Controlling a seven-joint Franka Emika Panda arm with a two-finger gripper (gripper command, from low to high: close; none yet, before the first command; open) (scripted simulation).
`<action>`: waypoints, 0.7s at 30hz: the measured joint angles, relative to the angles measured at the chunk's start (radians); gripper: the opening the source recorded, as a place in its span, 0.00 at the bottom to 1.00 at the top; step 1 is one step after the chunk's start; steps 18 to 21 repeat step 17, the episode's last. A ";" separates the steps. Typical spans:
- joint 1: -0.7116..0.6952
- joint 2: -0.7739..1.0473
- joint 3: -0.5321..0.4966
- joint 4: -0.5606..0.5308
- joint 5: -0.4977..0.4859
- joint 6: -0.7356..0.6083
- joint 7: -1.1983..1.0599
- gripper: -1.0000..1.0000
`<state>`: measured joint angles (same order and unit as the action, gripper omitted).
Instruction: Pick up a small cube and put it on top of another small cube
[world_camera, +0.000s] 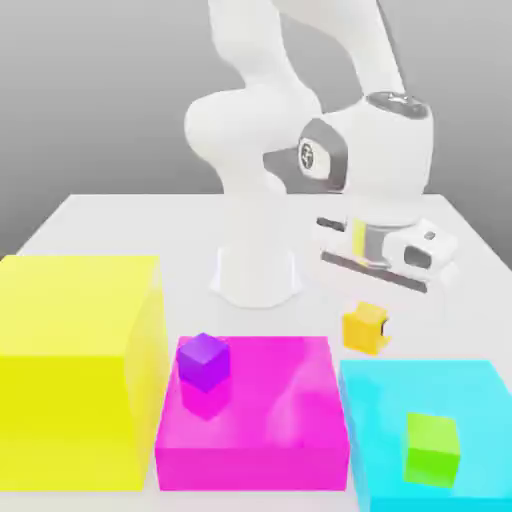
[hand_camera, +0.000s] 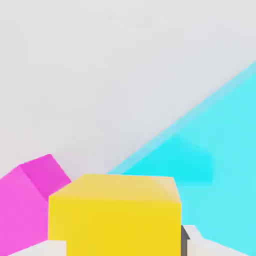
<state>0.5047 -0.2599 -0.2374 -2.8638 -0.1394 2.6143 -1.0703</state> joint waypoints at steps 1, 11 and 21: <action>-0.040 -0.021 -0.012 0.004 -0.010 -0.025 0.038 0.00; -0.366 -0.127 -0.120 0.026 -0.066 -0.154 0.332 0.00; -0.356 0.017 -0.148 -0.005 -0.046 0.018 0.319 1.00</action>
